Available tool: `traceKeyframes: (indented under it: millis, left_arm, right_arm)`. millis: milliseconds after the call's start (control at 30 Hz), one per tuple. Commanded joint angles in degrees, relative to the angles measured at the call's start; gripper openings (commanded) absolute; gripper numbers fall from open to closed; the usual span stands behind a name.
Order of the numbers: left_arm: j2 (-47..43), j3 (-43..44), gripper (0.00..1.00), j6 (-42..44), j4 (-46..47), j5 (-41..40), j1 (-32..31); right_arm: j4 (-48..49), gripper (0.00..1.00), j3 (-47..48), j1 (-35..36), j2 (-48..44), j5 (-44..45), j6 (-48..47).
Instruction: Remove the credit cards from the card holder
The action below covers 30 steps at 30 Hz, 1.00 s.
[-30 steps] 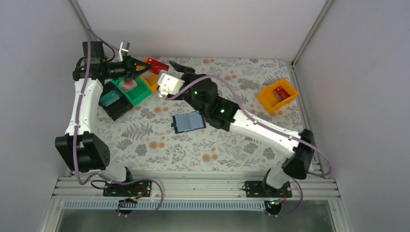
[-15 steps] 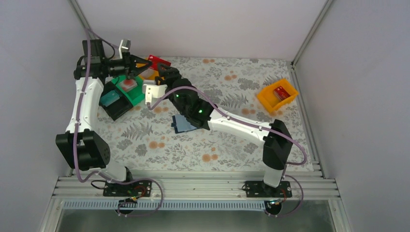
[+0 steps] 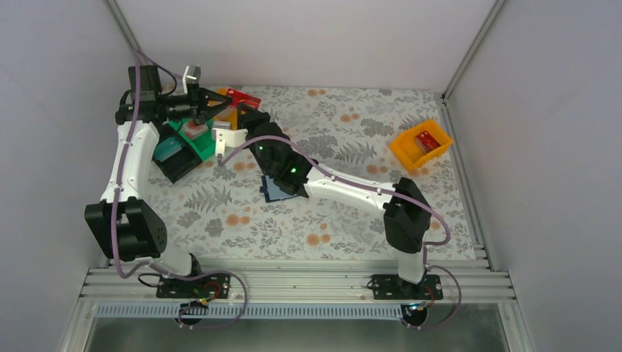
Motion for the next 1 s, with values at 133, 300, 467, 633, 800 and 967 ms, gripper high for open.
traceKeyframes:
  millis: [133, 300, 467, 633, 800, 967]
  left_arm:
    - [-2.3, -1.9, 0.03, -0.7, -0.2, 1.6, -0.9]
    - [-2.0, -1.9, 0.97, -1.0, 0.1, 0.2, -0.9]
    - [-0.1, 2.0, 1.0, 7.2, -5.9, -8.8, 1.4]
    - [3.7, 9.2, 1.0, 20.4, -12.5, -19.1, 3.8]
    - [2.4, 9.3, 1.0, 34.8, -11.3, -32.4, 2.4]
    - [3.9, 5.5, 1.0, 40.5, -10.3, -38.8, 0.3]
  right_arm:
    - [0.6, 0.04, 3.4, -1.0, -2.1, 4.0, 3.2]
    - [-6.1, 0.04, 4.1, -2.2, -4.1, 3.2, 7.8]
    - [-29.5, 0.04, 10.3, -11.2, -5.8, -3.1, 26.2]
    - [-44.7, 0.04, 4.0, -26.2, -10.6, -9.8, 34.8]
    - [-45.6, 0.04, -9.6, -40.5, -18.0, -15.8, 38.8]
    - [-38.7, 0.04, -18.7, -54.5, -19.2, -17.4, 37.9]
